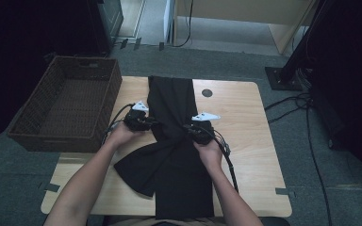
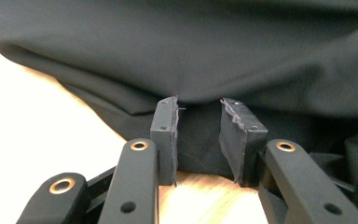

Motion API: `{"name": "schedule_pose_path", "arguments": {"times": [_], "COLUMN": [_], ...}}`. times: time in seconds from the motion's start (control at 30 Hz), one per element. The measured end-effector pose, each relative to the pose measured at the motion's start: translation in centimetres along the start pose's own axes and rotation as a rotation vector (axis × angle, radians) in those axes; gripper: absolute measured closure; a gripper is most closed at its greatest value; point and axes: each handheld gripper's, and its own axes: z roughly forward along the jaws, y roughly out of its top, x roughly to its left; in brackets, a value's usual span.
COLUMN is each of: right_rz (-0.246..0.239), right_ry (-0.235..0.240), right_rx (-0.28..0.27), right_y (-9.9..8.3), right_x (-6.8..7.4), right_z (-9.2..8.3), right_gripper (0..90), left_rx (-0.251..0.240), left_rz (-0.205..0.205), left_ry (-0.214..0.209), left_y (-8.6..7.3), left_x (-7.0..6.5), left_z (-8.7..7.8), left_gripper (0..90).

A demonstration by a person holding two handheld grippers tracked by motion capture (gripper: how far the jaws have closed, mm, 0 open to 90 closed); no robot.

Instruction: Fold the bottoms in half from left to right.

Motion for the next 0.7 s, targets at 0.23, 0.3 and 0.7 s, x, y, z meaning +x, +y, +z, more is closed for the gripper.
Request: {"name": "schedule_pose_path", "arguments": {"times": [0.23, 0.3, 0.7], "right_rz": [0.021, 0.041, 0.062], "right_ry": [-0.046, -0.063, -0.109], "right_rx": [-0.023, -0.025, 0.059], "right_y": [-0.1, -0.5, -3.4], "right_x": [-1.5, -2.4, -4.4], "right_z": [-1.5, -2.0, -0.8], "right_gripper": [90.0, 90.0, 90.0], "left_rx": [-0.010, -0.016, -0.082], "left_rz": [-0.007, -0.014, -0.050], "left_ry": [0.010, 0.008, 0.000], "left_y": [-0.2, -0.3, 0.5], "left_x": [0.3, 0.4, 0.6], "left_z": [-0.1, -0.1, -0.3], "left_gripper": [70.4, 70.6, 70.0]}}
